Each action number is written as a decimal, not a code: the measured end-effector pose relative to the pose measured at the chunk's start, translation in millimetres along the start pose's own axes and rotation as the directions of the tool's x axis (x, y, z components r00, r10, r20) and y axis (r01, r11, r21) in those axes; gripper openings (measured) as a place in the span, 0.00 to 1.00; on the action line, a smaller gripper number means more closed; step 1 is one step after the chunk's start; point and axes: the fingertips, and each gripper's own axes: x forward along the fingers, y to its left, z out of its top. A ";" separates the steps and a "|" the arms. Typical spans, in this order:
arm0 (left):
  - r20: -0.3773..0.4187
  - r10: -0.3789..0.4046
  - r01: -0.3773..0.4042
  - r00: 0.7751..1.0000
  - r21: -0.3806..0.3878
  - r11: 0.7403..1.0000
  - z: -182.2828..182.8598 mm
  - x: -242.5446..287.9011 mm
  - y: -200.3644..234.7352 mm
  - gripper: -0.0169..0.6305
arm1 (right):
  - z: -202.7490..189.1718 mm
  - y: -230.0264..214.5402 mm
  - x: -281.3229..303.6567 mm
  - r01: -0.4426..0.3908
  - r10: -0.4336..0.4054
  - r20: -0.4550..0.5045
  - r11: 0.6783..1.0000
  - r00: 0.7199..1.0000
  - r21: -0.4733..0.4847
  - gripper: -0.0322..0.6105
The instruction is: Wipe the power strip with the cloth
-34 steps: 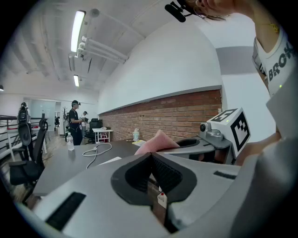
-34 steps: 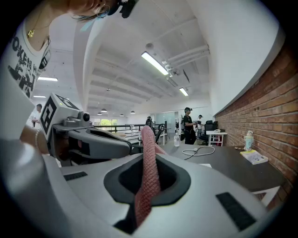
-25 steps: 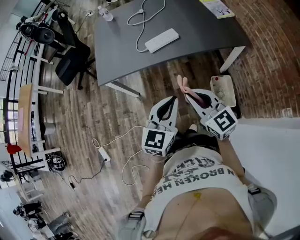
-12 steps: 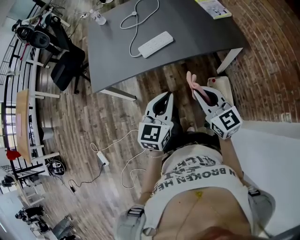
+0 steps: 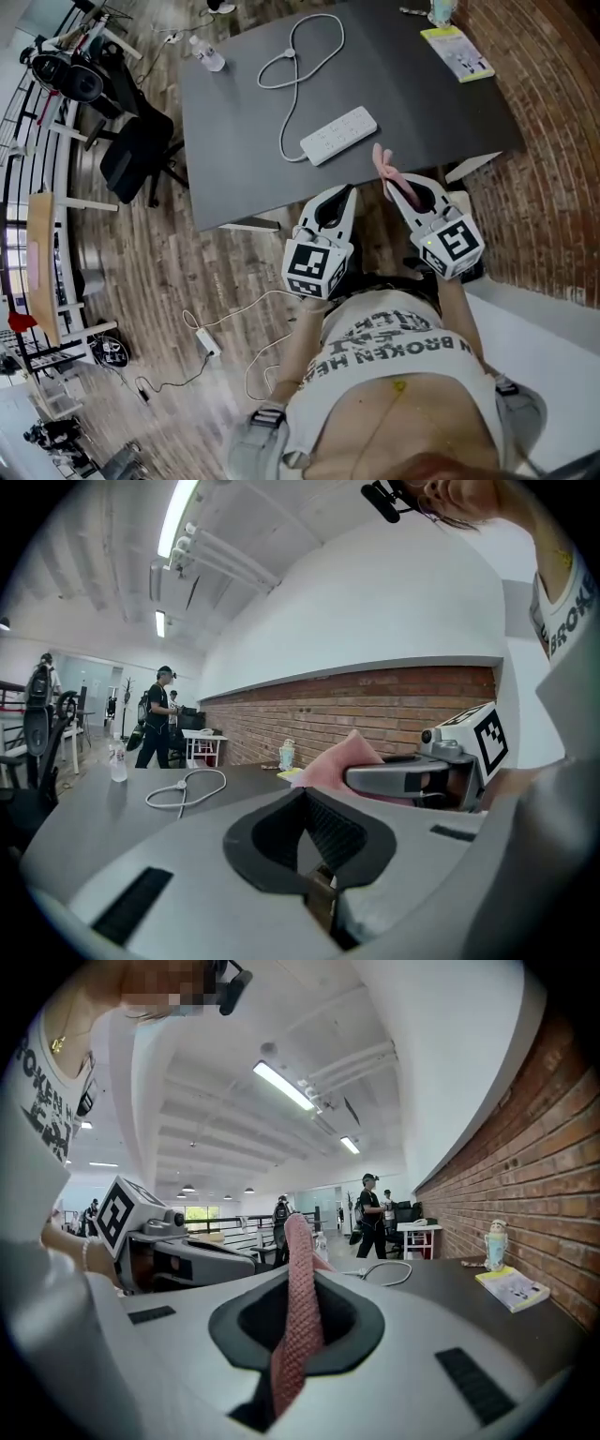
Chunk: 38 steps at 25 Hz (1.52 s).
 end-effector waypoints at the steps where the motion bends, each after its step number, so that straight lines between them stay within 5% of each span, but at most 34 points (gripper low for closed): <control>1: -0.001 -0.008 0.008 1.000 0.003 1.000 5.6 7.1 14.5 0.04 | 6.0 -5.1 16.9 0.000 0.000 0.002 1.000 1.000 -0.002 0.08; 13: -0.033 -0.051 0.052 0.998 0.004 0.999 20.3 48.4 126.3 0.04 | 15.5 -21.3 145.4 -0.044 0.043 -0.058 0.999 0.997 -0.008 0.08; 38: -0.031 0.052 -0.053 0.998 -0.027 0.998 25.0 72.6 182.2 0.04 | 14.4 -36.5 222.6 -0.196 0.192 -0.122 0.980 0.974 -0.023 0.08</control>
